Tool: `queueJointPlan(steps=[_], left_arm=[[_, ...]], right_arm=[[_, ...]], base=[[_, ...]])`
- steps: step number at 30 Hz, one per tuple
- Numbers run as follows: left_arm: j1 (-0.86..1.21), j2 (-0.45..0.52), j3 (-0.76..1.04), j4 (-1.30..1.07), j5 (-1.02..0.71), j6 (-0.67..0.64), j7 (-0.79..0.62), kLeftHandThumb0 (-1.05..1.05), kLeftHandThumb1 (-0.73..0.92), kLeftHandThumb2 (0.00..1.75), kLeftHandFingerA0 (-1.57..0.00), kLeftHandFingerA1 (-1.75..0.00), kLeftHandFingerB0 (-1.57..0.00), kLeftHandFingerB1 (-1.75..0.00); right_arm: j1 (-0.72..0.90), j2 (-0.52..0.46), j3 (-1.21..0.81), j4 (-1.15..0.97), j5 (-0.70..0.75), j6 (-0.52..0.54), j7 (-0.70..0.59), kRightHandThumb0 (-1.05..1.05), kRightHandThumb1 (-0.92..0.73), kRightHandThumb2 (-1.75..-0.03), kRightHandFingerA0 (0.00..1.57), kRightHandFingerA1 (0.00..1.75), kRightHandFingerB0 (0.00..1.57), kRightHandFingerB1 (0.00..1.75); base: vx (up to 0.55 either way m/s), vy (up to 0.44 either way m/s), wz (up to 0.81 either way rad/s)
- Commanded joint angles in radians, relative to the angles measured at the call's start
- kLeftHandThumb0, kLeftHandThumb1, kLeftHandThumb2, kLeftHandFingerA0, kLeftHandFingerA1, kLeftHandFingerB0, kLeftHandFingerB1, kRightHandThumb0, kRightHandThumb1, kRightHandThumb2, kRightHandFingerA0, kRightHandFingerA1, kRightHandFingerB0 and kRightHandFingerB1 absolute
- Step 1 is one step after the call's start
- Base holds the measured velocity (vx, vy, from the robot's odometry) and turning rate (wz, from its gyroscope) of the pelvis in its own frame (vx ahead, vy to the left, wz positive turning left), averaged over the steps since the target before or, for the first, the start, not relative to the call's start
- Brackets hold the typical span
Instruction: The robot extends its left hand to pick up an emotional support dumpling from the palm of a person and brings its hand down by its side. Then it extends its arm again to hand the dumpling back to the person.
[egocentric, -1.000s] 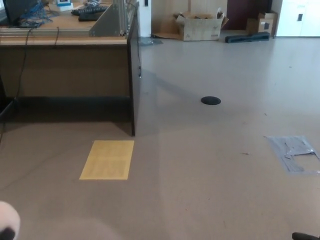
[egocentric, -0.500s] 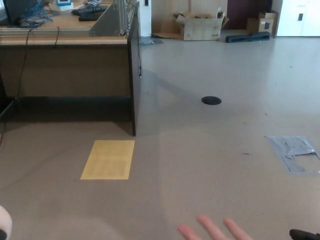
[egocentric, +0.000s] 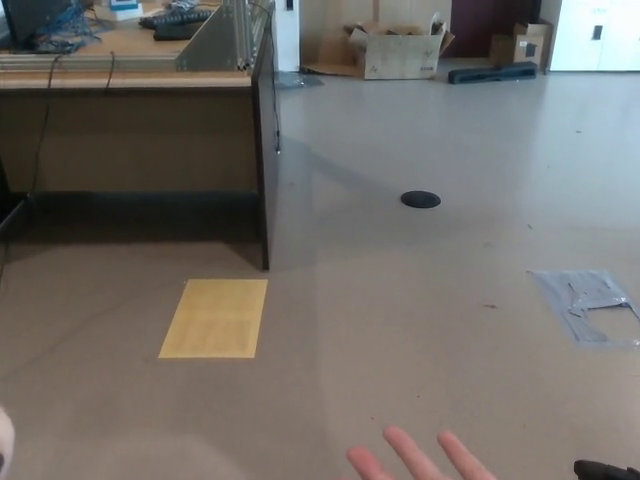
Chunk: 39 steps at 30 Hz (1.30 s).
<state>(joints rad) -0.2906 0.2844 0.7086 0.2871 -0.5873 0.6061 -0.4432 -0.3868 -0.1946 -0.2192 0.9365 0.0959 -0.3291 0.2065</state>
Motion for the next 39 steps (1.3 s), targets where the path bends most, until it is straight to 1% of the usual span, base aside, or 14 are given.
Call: queueJointPlan(steps=[1, 5, 7, 17, 18, 26, 27, 30, 31, 33, 34, 37, 38, 39], left_arm=[[-0.103, 0.104, -0.097, -0.186, 0.039, -0.12, -0.01, -0.12, 0.79, 0.64, -0.97, -1.42, -0.86, -0.83], [-0.143, 0.14, -0.153, -0.282, 0.038, -0.105, 0.004, -0.12, 0.79, 0.64, -0.97, -1.42, -0.86, -0.83], [-0.389, 0.248, -0.453, -0.414, 0.228, -0.246, -0.114, -0.08, 0.77, 0.68, -1.0, -1.25, -0.92, -0.85], [-0.615, 0.264, -0.708, -0.406, 0.289, -0.237, -0.159, -0.11, 0.71, 0.67, -1.1, -1.19, -0.96, -0.8], [-0.696, 0.23, -0.785, -0.399, 0.3, -0.211, -0.179, -0.08, 0.69, 0.68, -1.02, -1.19, -0.92, -0.79], [-0.929, 0.13, -1.095, -0.376, 0.387, -0.168, -0.268, -0.14, 0.66, 0.73, -1.02, -1.18, -0.93, -0.81], [-0.938, 0.117, -1.141, -0.381, 0.399, -0.172, -0.289, -0.15, 0.7, 0.72, -1.02, -1.21, -0.91, -0.81], [-0.948, 0.114, -1.169, -0.378, 0.403, -0.175, -0.298, -0.15, 0.7, 0.72, -1.02, -1.21, -0.91, -0.81], [-0.938, 0.101, -1.216, -0.404, 0.415, -0.162, -0.308, -0.17, 0.71, 0.74, -1.07, -1.2, -0.94, -0.83], [-0.932, 0.08, -1.285, -0.421, 0.442, -0.167, -0.333, -0.17, 0.71, 0.73, -1.07, -1.17, -0.94, -0.85], [-0.93, 0.077, -1.301, -0.43, 0.447, -0.155, -0.335, -0.17, 0.71, 0.72, -1.06, -1.11, -0.95, -0.83], [-0.929, 0.074, -1.301, -0.432, 0.456, -0.151, -0.34, -0.17, 0.71, 0.72, -1.06, -1.11, -0.95, -0.83], [-0.893, 0.066, -1.32, -0.46, 0.447, -0.154, -0.352, -0.18, 0.69, 0.76, -1.03, -0.93, -0.91, -0.81], [-0.883, 0.063, -1.322, -0.47, 0.449, -0.152, -0.354, -0.19, 0.68, 0.78, -1.04, -1.0, -0.91, -0.81]], right_arm=[[0.001, -0.003, 0.0, 0.01, 0.006, 0.005, -0.009, -0.53, -0.49, -0.78, 0.8, 0.6, 0.43, 0.47], [0.005, -0.004, 0.001, 0.012, 0.004, 0.003, -0.012, -0.53, -0.49, -0.78, 0.8, 0.6, 0.43, 0.47], [0.029, 0.003, 0.006, -0.012, 0.004, 0.01, -0.012, -0.52, -0.49, -0.78, 0.79, 0.6, 0.43, 0.47], [0.027, 0.007, 0.023, -0.02, -0.012, 0.01, -0.023, -0.52, -0.5, -0.78, 0.78, 0.59, 0.42, 0.46], [0.022, 0.007, 0.027, -0.017, -0.015, 0.005, -0.021, -0.47, -0.59, -0.58, 0.85, 0.48, 0.5, 0.36], [0.016, 0.014, 0.045, -0.014, -0.023, -0.005, -0.012, -0.53, -0.49, -0.78, 0.79, 0.6, 0.42, 0.47], [0.015, 0.011, 0.049, -0.009, -0.026, -0.008, -0.011, -0.49, -0.58, -0.58, 0.87, 0.48, 0.51, 0.36], [0.014, 0.009, 0.052, -0.007, -0.027, -0.01, -0.012, -0.49, -0.58, -0.58, 0.87, 0.48, 0.51, 0.36], [0.013, 0.009, 0.05, -0.009, -0.021, 0.004, -0.01, -0.54, -0.47, -0.77, 0.81, 0.6, 0.43, 0.47], [0.011, 0.007, 0.053, 0.003, -0.023, -0.014, -0.001, -0.47, -0.58, -0.57, 0.85, 0.48, 0.57, 0.38], [0.011, -0.001, 0.065, 0.012, -0.037, -0.036, 0.007, -0.51, -0.51, -0.9, 0.83, 0.68, 0.55, 0.56], [0.009, -0.003, 0.069, 0.016, -0.036, -0.041, 0.007, -0.51, -0.51, -0.9, 0.83, 0.68, 0.55, 0.56], [0.025, -0.011, 0.084, 0.012, -0.055, -0.11, 0.021, -0.61, -0.61, -0.59, 0.92, 0.63, 0.75, 0.45], [0.026, -0.014, 0.093, 0.012, -0.064, -0.13, 0.021, -0.61, -0.63, -0.6, 0.91, 0.56, 0.77, 0.46]], base=[[0.0, 0.0, 0.0], [0.0, 0.0, 0.0], [0.0, 0.0, 0.03], [0.0, 0.0, 0.0], [0.0, 0.0, 0.0], [0.0, 0.0, 0.0], [0.0, 0.0, 0.0], [0.0, 0.0, 0.0], [0.0, 0.0, 0.0], [0.0, 0.0, 0.0], [0.0, 0.0, 0.0], [0.0, 0.0, 0.0], [0.0, 0.0, 0.0], [0.0, 0.0, 0.0]])
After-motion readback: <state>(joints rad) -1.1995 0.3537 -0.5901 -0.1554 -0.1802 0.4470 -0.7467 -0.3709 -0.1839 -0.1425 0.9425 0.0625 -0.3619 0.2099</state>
